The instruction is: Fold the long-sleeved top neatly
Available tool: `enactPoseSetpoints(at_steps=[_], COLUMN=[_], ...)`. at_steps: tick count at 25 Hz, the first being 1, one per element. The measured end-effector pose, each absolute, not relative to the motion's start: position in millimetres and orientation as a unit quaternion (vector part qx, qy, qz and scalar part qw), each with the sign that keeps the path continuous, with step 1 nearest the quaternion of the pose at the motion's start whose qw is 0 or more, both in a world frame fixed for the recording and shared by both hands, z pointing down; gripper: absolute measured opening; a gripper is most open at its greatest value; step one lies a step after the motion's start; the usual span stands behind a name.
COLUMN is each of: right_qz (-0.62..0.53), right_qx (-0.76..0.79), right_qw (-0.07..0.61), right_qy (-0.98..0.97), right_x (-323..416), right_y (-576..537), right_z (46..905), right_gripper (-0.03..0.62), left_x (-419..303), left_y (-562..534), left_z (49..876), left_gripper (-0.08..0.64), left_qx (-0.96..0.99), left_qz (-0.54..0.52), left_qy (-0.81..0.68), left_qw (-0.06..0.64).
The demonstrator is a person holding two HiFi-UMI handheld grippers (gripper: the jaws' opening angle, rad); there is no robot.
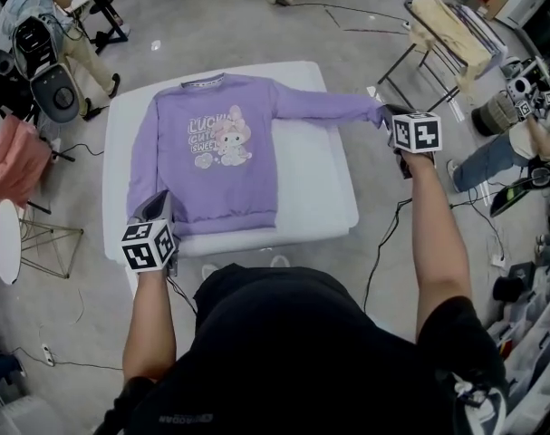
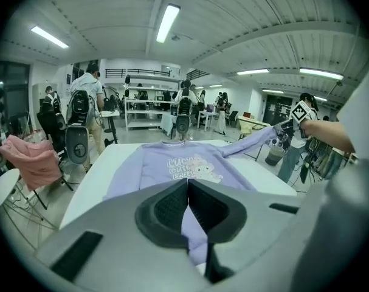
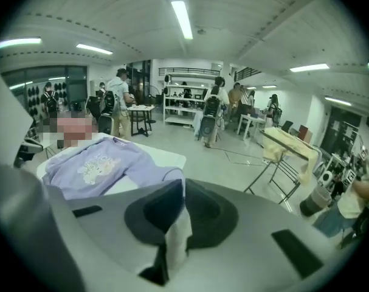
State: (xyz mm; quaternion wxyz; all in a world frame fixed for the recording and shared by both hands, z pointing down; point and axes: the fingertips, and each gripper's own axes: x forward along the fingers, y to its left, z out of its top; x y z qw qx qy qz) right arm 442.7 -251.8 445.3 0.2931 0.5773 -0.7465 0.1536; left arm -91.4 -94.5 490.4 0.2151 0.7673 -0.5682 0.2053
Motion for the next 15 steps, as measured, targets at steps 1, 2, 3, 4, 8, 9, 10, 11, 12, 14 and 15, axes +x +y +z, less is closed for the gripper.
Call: enactPoseSetpoints(at_steps=[1,2,3,4,8,9,10,11,12,14,15], right_qz=[0.143,0.13,0.113,0.096,0.05,0.044,0.035,0.027,0.019,0.006,-0.001], right_qx=[0.564,0.551,0.54,0.53,0.494,0.486,0.479,0.473,0.467,0.453,0.444], right_qw=[0.295,0.299,0.304,0.309,0.307,0.304,0.302,0.3,0.299,0.298,0.301], right_qy=[-0.758,-0.768,-0.777,-0.784,-0.812,-0.818,-0.824,-0.828,-0.832,-0.84,-0.844], right_x=[433,422,410,398,339,323,306,289,272,234,213], right_y=[-256,-259,-261,-263,-273,-276,-281,-286,-291,-299,-302], right_z=[434,424,413,403,368,360,352,344,337,328,325], right_gripper=[0.021,0.021,0.021,0.021,0.021,0.021,0.021,0.021,0.021,0.021,0.021], left_x=[-92,-93,-95,-97,-108,-111,-116,-121,-128,-145,-154], left_y=[-94,-94,-93,-93,-91,-91,-91,-91,-92,-92,-92], left_z=[488,485,484,483,487,489,490,492,493,494,494], left_gripper=[0.006,0.006,0.006,0.006,0.006,0.006,0.006,0.006,0.006,0.006,0.006], left_qx=[0.766,0.764,0.762,0.76,0.757,0.758,0.758,0.758,0.757,0.755,0.753], left_qz=[0.204,0.203,0.202,0.201,0.198,0.199,0.201,0.202,0.202,0.202,0.201], left_qy=[-0.571,-0.575,-0.578,-0.581,-0.584,-0.583,-0.581,-0.581,-0.581,-0.583,-0.586], left_qw=[0.214,0.213,0.211,0.211,0.214,0.216,0.217,0.218,0.22,0.221,0.221])
